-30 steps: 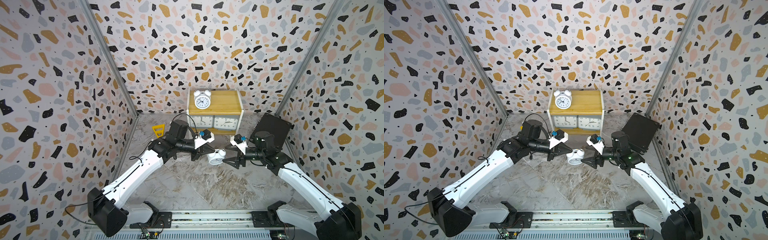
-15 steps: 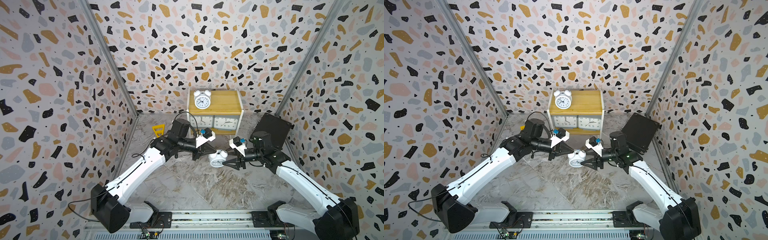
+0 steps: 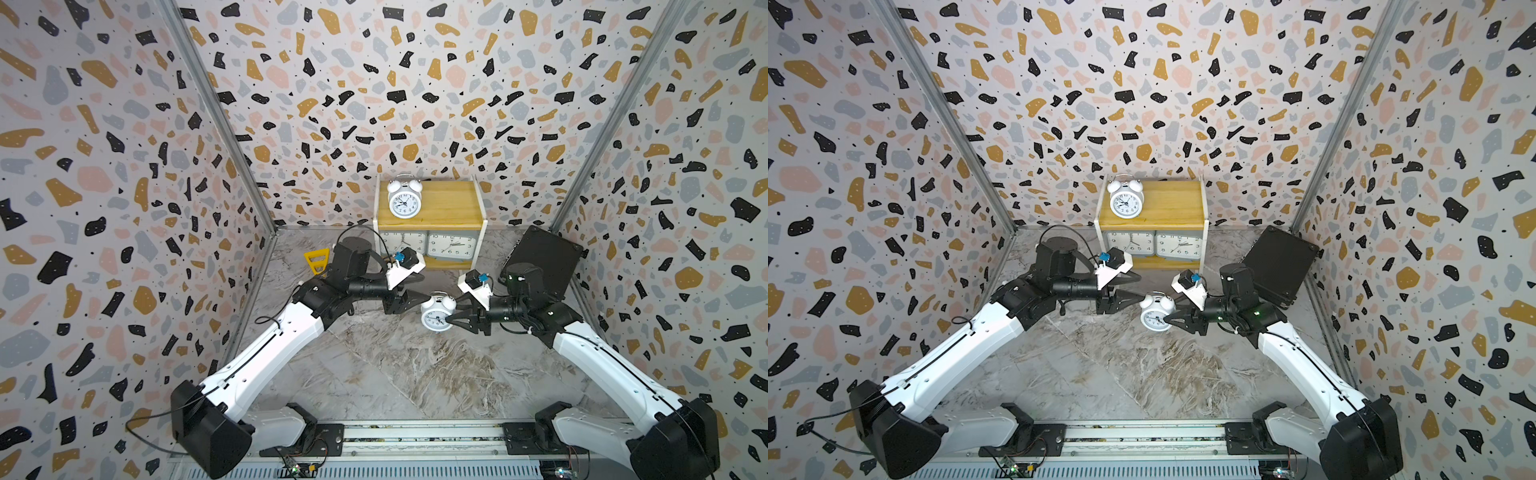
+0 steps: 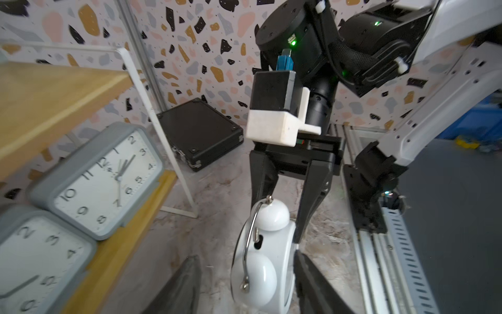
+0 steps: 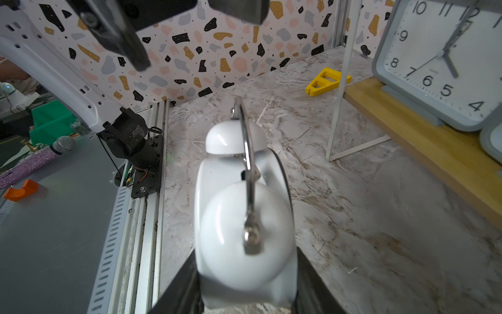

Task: Place the alarm clocks on the shelf by style
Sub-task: Pick up the alarm from the center of the board, then place the alarm on the shelf.

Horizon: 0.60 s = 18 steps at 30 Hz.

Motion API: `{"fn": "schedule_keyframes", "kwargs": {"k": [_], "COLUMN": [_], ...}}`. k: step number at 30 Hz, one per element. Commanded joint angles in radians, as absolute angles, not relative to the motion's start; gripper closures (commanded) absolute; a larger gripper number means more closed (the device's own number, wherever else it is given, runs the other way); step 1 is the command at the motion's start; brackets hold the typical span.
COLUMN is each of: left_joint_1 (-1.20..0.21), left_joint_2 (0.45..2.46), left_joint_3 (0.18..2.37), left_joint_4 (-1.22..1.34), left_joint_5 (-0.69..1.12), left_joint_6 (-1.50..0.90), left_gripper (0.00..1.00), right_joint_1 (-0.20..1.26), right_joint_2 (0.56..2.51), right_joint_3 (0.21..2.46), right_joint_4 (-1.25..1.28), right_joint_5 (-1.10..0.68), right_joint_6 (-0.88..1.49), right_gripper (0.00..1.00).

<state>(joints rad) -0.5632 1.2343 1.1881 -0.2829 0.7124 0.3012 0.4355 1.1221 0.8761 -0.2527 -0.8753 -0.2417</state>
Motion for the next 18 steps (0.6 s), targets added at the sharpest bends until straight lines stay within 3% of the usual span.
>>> {"fn": "schedule_keyframes", "kwargs": {"k": [1,11,18], "left_joint_1": [-0.521,-0.332,-0.287], "left_joint_2": [1.177,1.138,1.198], "left_joint_3": [1.153,1.115,1.134], "left_joint_4": [-0.158,-0.092,-0.052], "left_joint_5": [0.605,0.420,0.346], "left_joint_6": [0.246,0.096,0.049], "left_gripper": [0.35,0.34,0.35], "right_joint_1": [0.429,0.397,0.361], "right_joint_2": [1.080,1.100,1.156], "right_joint_3": [0.944,1.086,1.223], "right_joint_4": [-0.197,-0.194,-0.174], "right_joint_5": [-0.837,-0.739,-0.693], "right_joint_6": [-0.196,-0.146,-0.109], "right_gripper": [0.78,0.79,0.78]}}
